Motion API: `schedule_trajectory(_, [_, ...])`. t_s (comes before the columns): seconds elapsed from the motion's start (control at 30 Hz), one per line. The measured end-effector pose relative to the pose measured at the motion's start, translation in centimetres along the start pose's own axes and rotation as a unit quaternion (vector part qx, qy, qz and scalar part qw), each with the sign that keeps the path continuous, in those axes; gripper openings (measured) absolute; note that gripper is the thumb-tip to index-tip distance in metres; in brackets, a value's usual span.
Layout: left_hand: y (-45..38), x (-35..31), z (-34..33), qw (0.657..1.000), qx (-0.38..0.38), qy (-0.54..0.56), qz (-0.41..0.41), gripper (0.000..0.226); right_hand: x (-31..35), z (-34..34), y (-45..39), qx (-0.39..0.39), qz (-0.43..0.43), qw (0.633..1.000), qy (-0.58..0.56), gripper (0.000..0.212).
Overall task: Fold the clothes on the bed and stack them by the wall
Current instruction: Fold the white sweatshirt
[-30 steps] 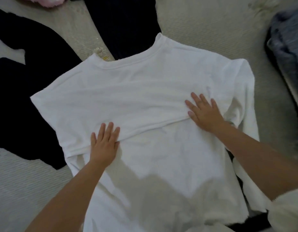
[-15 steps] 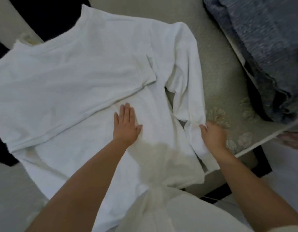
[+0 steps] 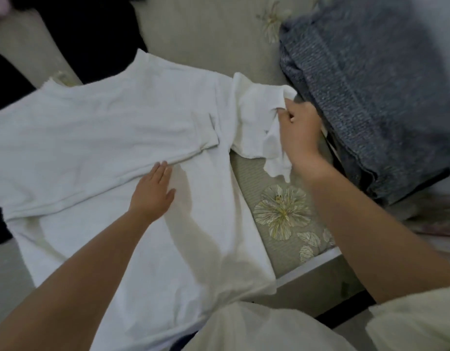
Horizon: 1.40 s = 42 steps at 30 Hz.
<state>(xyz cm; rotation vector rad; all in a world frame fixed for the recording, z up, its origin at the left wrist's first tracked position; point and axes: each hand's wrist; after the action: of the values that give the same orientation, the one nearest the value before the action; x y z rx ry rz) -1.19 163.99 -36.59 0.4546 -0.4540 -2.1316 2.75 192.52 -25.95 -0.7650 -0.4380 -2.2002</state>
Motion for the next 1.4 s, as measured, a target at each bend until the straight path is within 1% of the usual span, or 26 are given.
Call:
schedule_trajectory(0.1, [2.4,2.9,2.7,0.990,-0.092,0.076,0.079,0.052,7.8,-3.4,0.6,0.012,0.087,0.996,-0.015,0.030])
schedule_trajectory(0.17, [4.3,6.0,3.9,0.976,-0.146,0.097,0.132,0.047,13.1,-7.0,1.8,0.054,0.154,0.985,-0.047,0.034])
schedule_trajectory(0.2, [5.3,7.7,4.4,0.968,-0.160,0.104,0.164,0.045,15.4,-9.1,2.7,0.100,0.193,0.974,-0.063,0.036])
schedule_trajectory(0.23, [6.2,9.4,4.6,0.961,-0.164,0.108,0.195,0.044,17.2,-11.3,3.9,0.170,0.231,0.955,-0.072,0.037])
schedule_trajectory(0.3, [7.9,12.6,4.7,0.949,-0.152,0.118,0.248,0.043,19.4,-15.0,6.7,0.318,0.297,0.897,-0.073,0.040])
schedule_trajectory(0.33, [8.5,14.0,4.4,0.946,-0.135,0.123,0.269,0.043,19.5,-16.3,7.9,0.360,0.318,0.875,-0.065,0.041])
schedule_trajectory(0.37, [9.0,15.1,3.8,0.944,-0.119,0.126,0.281,0.043,19.1,-17.2,8.7,0.378,0.323,0.866,-0.057,0.040])
schedule_trajectory(0.43, [8.9,16.4,2.6,0.941,-0.101,0.142,0.290,0.042,17.1,-18.4,9.4,0.385,0.315,0.867,-0.032,0.035])
schedule_trajectory(0.53, [6.9,15.7,1.3,0.928,-0.089,0.210,0.295,0.043,13.1,-19.3,8.4,0.388,0.291,0.871,0.075,0.035])
schedule_trajectory(0.6, [4.5,14.4,0.9,0.911,-0.101,0.267,0.298,0.049,11.0,-19.6,7.0,0.367,0.272,0.877,0.148,0.039])
schedule_trajectory(0.67, [2.0,13.2,0.8,0.893,-0.119,0.299,0.314,0.061,9.7,-19.9,6.1,0.334,0.257,0.882,0.211,0.046])
schedule_trajectory(0.73, [-0.1,12.8,0.9,0.865,-0.129,0.315,0.369,0.069,8.7,-20.4,5.4,0.286,0.294,0.880,0.240,0.055])
schedule_trajectory(0.8, [-1.1,13.2,1.0,0.818,-0.148,0.334,0.444,0.059,8.2,-21.0,5.1,0.241,0.342,0.864,0.280,0.059])
schedule_trajectory(0.83, [-1.3,13.5,0.9,0.798,-0.159,0.340,0.471,0.053,8.1,-21.3,4.9,0.228,0.357,0.855,0.299,0.057])
schedule_trajectory(0.87, [-1.3,13.9,0.7,0.792,-0.166,0.342,0.478,0.049,8.0,-21.6,4.7,0.215,0.373,0.847,0.313,0.053])
schedule_trajectory(0.93, [-1.0,15.0,-0.2,0.792,-0.166,0.382,0.447,0.044,7.9,-22.2,4.4,0.207,0.397,0.840,0.305,0.039])
schedule_trajectory(0.97, [-0.6,15.5,-0.6,0.788,-0.152,0.418,0.425,0.042,8.0,-22.5,4.1,0.217,0.402,0.840,0.294,0.035])
schedule_trajectory(1.0, [-0.2,15.9,-0.9,0.793,-0.135,0.435,0.404,0.039,8.0,-22.6,3.9,0.226,0.405,0.840,0.282,0.033])
schedule_trajectory(1.07, [0.3,16.8,-1.6,0.829,-0.119,0.410,0.361,0.030,8.0,-22.6,3.6,0.265,0.404,0.841,0.243,0.031])
schedule_trajectory(1.13, [0.4,17.5,-1.7,0.845,-0.132,0.393,0.337,0.019,7.9,-22.1,3.6,0.301,0.398,0.841,0.209,0.030])
schedule_trajectory(1.17, [0.4,17.7,-1.5,0.842,-0.149,0.395,0.336,0.016,7.7,-21.7,3.6,0.306,0.397,0.842,0.200,0.030])
schedule_trajectory(1.2, [0.2,18.0,-1.1,0.828,-0.167,0.408,0.346,0.014,7.4,-21.3,3.6,0.306,0.401,0.841,0.193,0.030])
schedule_trajectory(1.27, [0.1,19.0,0.2,0.779,-0.201,0.457,0.378,0.009,6.9,-20.6,3.5,0.308,0.412,0.837,0.187,0.031])
schedule_trajectory(1.3, [0.2,19.9,1.0,0.767,-0.211,0.474,0.377,0.008,6.7,-20.3,3.4,0.313,0.417,0.832,0.188,0.032])
schedule_trajectory(1.33, [0.5,21.1,1.7,0.778,-0.212,0.469,0.361,0.006,6.5,-19.9,3.4,0.317,0.427,0.825,0.192,0.032])
schedule_trajectory(1.4, [1.4,24.1,3.4,0.835,-0.194,0.411,0.310,0.007,6.1,-19.2,3.2,0.331,0.443,0.808,0.204,0.032])
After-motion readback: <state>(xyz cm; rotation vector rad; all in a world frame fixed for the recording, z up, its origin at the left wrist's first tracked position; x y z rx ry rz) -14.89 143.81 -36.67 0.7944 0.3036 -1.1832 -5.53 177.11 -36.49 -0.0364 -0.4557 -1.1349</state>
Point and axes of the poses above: each hand's wrist, its own y-axis away from the middle knuckle, its own z-axis out of the back of the hand, x = y × z, and after that the axes turned 7 degrees about -y, right-handed
